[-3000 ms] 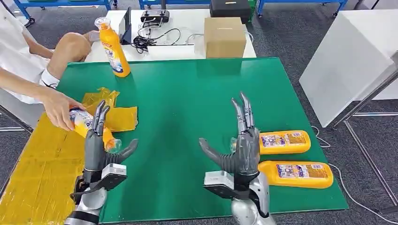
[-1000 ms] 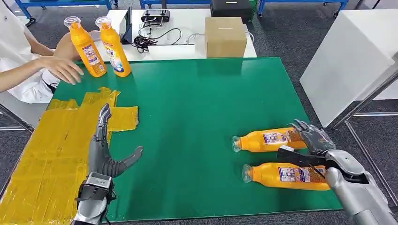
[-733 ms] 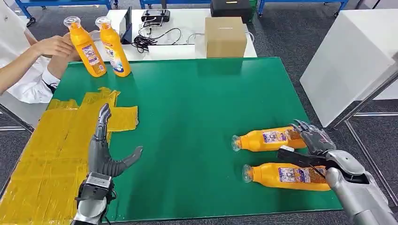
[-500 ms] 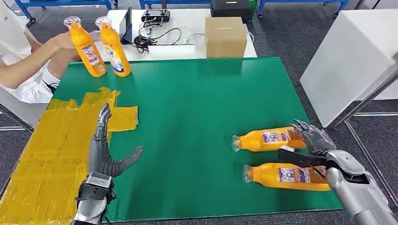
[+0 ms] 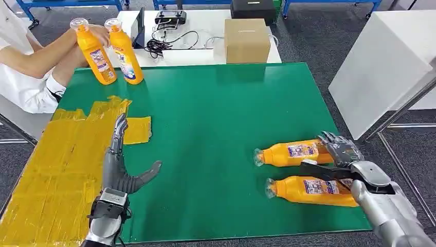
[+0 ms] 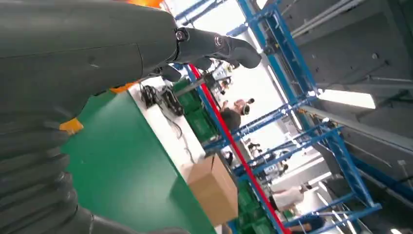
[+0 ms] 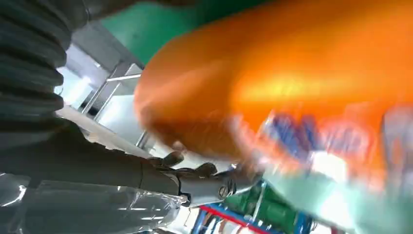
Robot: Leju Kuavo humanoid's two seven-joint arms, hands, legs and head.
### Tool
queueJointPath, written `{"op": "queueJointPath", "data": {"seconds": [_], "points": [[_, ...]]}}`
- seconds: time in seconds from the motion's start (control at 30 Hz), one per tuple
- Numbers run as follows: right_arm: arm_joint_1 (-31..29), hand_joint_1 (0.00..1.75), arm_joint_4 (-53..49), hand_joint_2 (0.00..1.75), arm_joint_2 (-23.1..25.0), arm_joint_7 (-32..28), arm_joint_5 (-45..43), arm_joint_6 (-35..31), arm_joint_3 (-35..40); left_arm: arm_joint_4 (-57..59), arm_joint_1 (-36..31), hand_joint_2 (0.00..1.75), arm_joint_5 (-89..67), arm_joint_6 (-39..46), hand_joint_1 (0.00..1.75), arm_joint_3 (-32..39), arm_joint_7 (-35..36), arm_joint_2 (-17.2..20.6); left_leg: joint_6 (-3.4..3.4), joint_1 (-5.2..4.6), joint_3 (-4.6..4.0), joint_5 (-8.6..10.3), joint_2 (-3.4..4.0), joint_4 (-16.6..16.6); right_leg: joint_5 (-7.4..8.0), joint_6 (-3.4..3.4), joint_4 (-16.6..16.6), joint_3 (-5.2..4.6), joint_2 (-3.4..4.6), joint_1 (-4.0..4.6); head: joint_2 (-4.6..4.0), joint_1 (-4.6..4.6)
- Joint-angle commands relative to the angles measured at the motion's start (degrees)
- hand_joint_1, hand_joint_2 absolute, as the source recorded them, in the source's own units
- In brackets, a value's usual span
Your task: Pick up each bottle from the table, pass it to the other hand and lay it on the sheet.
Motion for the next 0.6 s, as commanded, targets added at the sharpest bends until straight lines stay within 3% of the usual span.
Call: {"op": "queueJointPath", "data": {"seconds": [0.03,0.6], "points": [[-8.33,1.54,19.78,1.75,6.21,0.27,2.62,0.18,9.06,7.81,-3.61,1.75,0.26,-0.16,0.00,-3.00,-0.12,-0.03,-0.06,0.06,0.33,-0.05,0.19,-0.15,0.04,0.00,-0.23,0.32,0.15,0.05,0.00,0.02],[-9.73,1.52,21.45,1.75,7.36,-0.39,2.70,0.35,10.38,8.06,-3.68,1.75,0.67,0.27,0.00,-3.11,-0.28,0.29,-0.07,0.14,0.71,0.05,0.29,-0.16,0.22,-0.15,-0.24,0.62,0.17,0.11,0.00,0.02]]}}
